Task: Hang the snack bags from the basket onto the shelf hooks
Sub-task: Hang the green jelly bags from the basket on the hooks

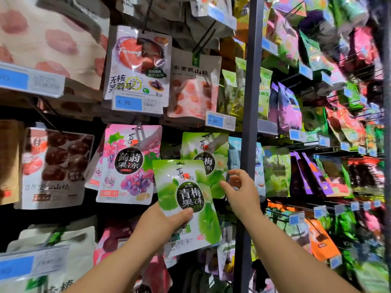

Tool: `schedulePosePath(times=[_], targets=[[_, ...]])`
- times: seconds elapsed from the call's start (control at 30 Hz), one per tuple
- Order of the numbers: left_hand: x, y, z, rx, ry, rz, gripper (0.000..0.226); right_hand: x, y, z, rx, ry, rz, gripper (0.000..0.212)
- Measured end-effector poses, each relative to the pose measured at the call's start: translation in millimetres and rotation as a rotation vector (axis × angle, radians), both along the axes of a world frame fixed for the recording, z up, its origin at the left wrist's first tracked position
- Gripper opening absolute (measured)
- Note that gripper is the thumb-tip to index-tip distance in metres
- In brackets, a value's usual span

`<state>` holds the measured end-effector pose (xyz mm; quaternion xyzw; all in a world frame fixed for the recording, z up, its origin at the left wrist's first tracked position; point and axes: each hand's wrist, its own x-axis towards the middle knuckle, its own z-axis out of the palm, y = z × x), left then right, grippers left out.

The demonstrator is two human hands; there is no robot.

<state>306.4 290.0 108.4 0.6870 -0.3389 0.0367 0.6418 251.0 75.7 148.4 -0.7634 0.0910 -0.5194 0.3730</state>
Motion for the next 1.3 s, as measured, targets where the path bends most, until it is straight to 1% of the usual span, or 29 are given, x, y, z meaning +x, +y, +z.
schedulePosePath(times=[0.03, 0.07, 0.1, 0.13, 0.2, 0.27, 0.33, 0.4, 0.5, 0.6, 0.67, 0.8, 0.97, 1.23, 1.3], targets=[[1, -4, 0, -0.013, 0.022, -0.032, 0.043, -4, 0, -1, -0.024, -0.010, -0.005, 0.008], [2, -8, 2, -0.020, 0.043, -0.054, 0.048, -7, 0, -2, -0.032, 0.002, 0.012, 0.010], [3, -13, 3, -0.022, 0.053, -0.067, 0.045, -12, 2, -3, -0.009, 0.020, 0.069, 0.019], [3, -17, 5, -0.024, 0.064, -0.077, 0.038, -15, 5, -4, 0.056, 0.055, 0.163, 0.025], [4, -25, 11, -0.039, 0.082, -0.100, 0.029, -19, 7, -7, 0.191, 0.157, 0.355, 0.028], [3, -32, 19, -0.047, 0.093, -0.116, 0.026, -18, 5, -13, 0.221, 0.252, 0.441, 0.029], [0, -37, 28, -0.045, 0.089, -0.147, 0.019, -16, 3, -16, 0.272, 0.233, 0.493, 0.024], [-1, -44, 35, -0.040, 0.070, -0.176, 0.014, -15, 1, -16, 0.350, 0.149, 0.527, 0.019], [1, -54, 43, -0.042, 0.063, -0.192, 0.020, -14, 0, -12, 0.421, 0.014, 0.503, 0.014], [7, -65, 52, -0.022, 0.015, -0.132, 0.032, -7, -2, -6, 0.423, -0.068, 0.439, 0.013], [9, -70, 58, -0.044, -0.005, -0.076, 0.036, -4, -1, -2, 0.435, -0.113, 0.414, 0.013], [12, -76, 69, -0.090, -0.060, 0.006, 0.036, 3, 3, 9, 0.445, -0.188, 0.390, 0.015], [15, -80, 77, -0.141, -0.074, 0.051, 0.028, 12, 4, 22, 0.439, -0.208, 0.367, 0.013], [30, -90, 79, -0.154, -0.053, 0.074, 0.031, 30, -6, 26, 0.418, -0.153, 0.225, 0.013], [33, -92, 78, -0.153, -0.047, 0.076, 0.032, 35, -8, 26, 0.408, -0.125, 0.192, 0.018]])
